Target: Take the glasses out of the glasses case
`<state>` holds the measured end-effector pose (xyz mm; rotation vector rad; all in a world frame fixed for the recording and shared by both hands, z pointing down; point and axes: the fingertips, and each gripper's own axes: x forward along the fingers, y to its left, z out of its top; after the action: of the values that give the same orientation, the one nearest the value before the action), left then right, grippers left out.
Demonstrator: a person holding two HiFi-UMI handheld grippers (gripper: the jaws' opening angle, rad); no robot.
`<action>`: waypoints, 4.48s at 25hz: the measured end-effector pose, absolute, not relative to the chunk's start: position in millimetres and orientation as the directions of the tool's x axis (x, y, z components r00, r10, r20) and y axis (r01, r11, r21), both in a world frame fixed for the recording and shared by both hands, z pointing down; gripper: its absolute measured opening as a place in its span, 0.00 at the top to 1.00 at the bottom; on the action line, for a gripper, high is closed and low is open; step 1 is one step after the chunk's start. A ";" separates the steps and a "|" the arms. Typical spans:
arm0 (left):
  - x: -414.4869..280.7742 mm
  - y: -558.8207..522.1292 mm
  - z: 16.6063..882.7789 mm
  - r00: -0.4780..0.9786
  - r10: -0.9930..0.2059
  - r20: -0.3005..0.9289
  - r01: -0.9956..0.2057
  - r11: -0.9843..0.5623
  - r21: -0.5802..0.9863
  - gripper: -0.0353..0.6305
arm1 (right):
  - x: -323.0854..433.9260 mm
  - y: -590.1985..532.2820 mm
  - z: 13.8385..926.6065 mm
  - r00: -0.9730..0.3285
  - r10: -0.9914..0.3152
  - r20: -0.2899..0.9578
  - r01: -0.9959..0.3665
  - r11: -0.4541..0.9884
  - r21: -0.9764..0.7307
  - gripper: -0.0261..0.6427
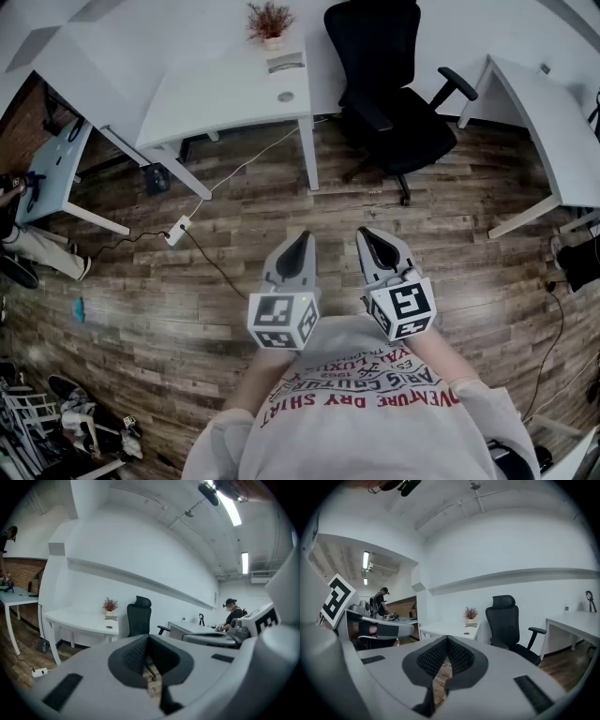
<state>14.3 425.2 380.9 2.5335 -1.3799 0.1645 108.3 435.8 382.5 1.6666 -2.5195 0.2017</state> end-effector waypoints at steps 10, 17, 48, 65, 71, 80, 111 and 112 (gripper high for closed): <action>12.0 425.6 392.3 0.550 -0.801 0.237 -0.835 -0.520 0.182 0.94 | 110.2 436.0 395.7 -0.371 -0.906 0.202 -0.929 0.365 -0.071 0.94; 14.7 416.6 396.2 0.559 -0.789 0.255 -0.829 -0.527 0.186 0.94 | 119.9 428.0 400.4 -0.336 -0.918 0.211 -0.941 0.317 -0.118 0.94; -50.5 125.4 400.0 0.677 -0.672 0.301 -0.736 -0.637 0.231 0.94 | 50.9 153.0 402.1 -0.222 -0.927 0.303 -0.972 0.187 -0.142 0.94; -91.8 26.8 418.8 0.625 -0.710 0.323 -0.780 -0.571 0.254 0.94 | 22.0 33.8 417.0 -0.275 -0.903 0.329 -0.960 0.241 -0.141 0.94; -85.0 -41.0 410.1 0.536 -0.784 0.312 -0.844 -0.490 0.219 0.94 | 36.0 -46.4 412.0 -0.368 -0.878 0.305 -0.930 0.343 -0.134 0.94; -49.4 -143.0 409.8 0.389 -0.853 0.348 -0.917 -0.324 0.232 0.94 | 81.4 -172.8 403.7 -0.497 -0.809 0.314 -0.867 0.476 -0.148 0.94; -66.3 -305.2 487.9 0.454 -0.717 0.529 -0.891 -0.341 0.301 0.94 | 39.7 -331.2 508.7 -0.567 -0.497 0.658 -0.717 0.691 -0.096 0.94; -67.9 -307.9 490.5 0.458 -0.712 0.532 -0.888 -0.343 0.307 0.94 | 37.2 -333.6 513.5 -0.557 -0.482 0.676 -0.705 0.705 -0.078 0.94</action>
<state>-67.9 -307.9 490.5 2.1519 -1.3291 0.4115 37.2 -333.6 513.5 0.8998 -2.2720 0.4541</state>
